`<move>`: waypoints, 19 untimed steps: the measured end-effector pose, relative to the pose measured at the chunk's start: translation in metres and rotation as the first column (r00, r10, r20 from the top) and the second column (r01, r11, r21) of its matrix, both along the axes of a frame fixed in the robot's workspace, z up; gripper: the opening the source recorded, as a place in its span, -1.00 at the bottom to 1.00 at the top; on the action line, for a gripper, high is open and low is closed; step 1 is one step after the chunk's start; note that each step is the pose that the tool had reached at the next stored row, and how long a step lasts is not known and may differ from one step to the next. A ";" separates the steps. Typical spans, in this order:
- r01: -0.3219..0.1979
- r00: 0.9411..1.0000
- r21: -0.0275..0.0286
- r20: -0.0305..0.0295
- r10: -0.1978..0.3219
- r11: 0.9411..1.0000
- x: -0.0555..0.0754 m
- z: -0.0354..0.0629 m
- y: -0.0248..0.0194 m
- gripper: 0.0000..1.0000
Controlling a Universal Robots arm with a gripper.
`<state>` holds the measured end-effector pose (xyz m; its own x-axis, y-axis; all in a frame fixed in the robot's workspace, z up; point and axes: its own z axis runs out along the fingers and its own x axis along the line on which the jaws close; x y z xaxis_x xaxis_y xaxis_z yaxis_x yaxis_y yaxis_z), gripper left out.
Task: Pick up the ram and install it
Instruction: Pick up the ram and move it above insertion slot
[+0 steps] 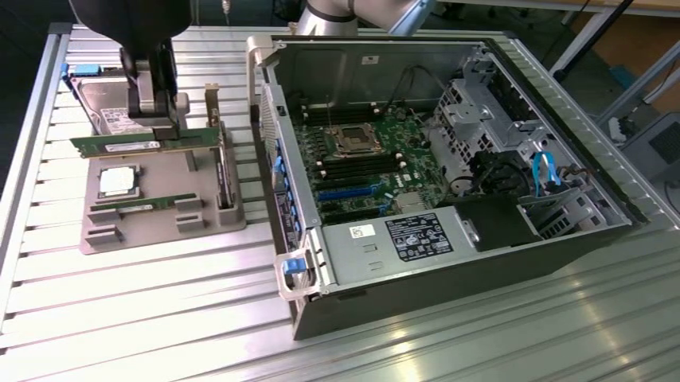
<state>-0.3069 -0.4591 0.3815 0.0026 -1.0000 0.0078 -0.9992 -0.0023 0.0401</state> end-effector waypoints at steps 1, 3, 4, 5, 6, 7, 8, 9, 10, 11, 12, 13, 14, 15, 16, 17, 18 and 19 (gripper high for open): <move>0.000 1.000 0.000 0.000 0.000 1.000 0.002 0.0000 0.0000 -0.76; 0.000 1.000 0.000 -0.001 0.000 1.000 0.007 0.0000 -0.0001 -0.76; 0.000 1.000 0.000 -0.001 0.000 1.000 0.010 0.0000 -0.0001 -0.76; 0.000 1.000 0.000 -0.001 0.000 1.000 0.012 0.0000 -0.0001 -0.76; 0.000 1.000 0.000 -0.001 0.000 1.000 0.015 0.0000 -0.0001 -0.76; 0.000 1.000 0.000 -0.001 0.000 1.000 0.017 0.0001 -0.0001 -0.76; 0.000 1.000 0.000 -0.001 0.000 1.000 0.018 0.0000 -0.0001 -0.76; 0.000 1.000 0.000 -0.001 0.000 1.000 0.020 0.0000 -0.0001 -0.76; 0.000 1.000 0.000 -0.001 0.000 1.000 0.021 0.0000 -0.0001 -0.76; 0.000 1.000 0.000 -0.001 0.000 1.000 0.024 0.0000 -0.0001 -0.76; 0.000 1.000 0.000 -0.002 0.000 1.000 0.025 0.0000 -0.0001 -0.76; 0.000 1.000 0.000 -0.002 0.000 1.000 0.028 0.0000 -0.0001 -0.76; 0.000 1.000 0.000 -0.002 0.000 1.000 0.032 0.0000 -0.0001 -0.76; 0.000 1.000 0.000 -0.002 0.000 1.000 0.036 0.0000 -0.0001 -0.76; 0.000 1.000 0.000 -0.002 0.000 1.000 0.038 0.0001 -0.0001 -0.76; 0.000 1.000 0.000 -0.002 0.000 1.000 0.039 0.0000 -0.0001 -0.76; 0.000 1.000 0.000 -0.003 0.000 1.000 0.042 0.0001 -0.0002 -0.76; 0.000 1.000 -0.001 -0.003 0.000 1.000 0.043 0.0001 -0.0001 -0.76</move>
<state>-0.2634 -0.4593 0.3816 0.0026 -1.0000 0.0084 -0.9991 -0.0022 0.0427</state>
